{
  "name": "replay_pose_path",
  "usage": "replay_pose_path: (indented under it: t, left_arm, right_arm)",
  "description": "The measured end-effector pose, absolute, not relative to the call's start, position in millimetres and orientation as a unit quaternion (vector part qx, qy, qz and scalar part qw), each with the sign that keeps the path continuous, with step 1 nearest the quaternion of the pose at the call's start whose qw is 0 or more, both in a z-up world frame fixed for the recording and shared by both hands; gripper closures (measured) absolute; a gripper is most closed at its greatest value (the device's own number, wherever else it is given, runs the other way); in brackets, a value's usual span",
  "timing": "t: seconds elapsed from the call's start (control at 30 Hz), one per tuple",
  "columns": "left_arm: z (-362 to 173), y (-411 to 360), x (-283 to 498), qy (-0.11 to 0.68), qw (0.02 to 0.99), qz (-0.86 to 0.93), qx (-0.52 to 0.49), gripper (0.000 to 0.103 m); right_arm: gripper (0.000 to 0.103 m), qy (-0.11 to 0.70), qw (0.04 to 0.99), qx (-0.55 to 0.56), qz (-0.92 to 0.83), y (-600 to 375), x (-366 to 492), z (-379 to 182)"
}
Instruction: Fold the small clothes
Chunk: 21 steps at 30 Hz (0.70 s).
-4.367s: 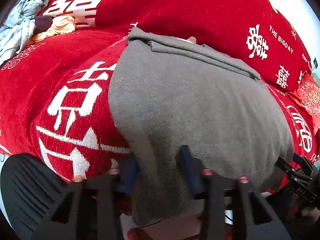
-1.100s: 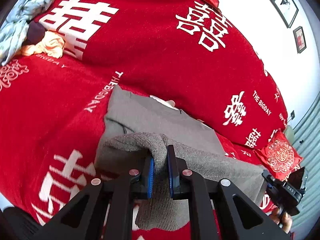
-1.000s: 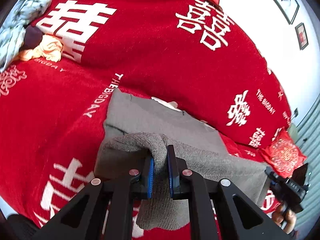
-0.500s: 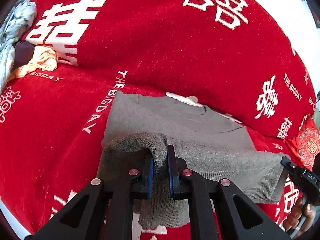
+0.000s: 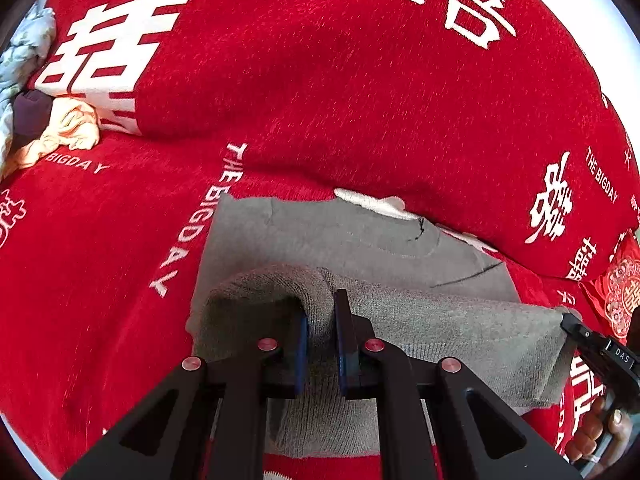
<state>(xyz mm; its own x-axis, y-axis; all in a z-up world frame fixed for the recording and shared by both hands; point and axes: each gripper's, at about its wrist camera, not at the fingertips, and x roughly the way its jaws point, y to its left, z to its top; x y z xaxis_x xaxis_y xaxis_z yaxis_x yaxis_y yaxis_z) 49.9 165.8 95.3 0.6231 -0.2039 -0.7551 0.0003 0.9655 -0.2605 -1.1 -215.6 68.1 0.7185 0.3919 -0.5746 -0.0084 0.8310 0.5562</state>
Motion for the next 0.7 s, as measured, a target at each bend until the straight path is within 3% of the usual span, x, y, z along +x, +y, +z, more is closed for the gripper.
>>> replay_pose_path:
  t: [0.7]
  left_arm:
    - [47.7,155.1,126.7,0.484,0.868,-0.040,-0.102,0.090]
  right_arm:
    - [0.090,0.409,0.872,0.258,0.076,-215.9,74.1,30.5]
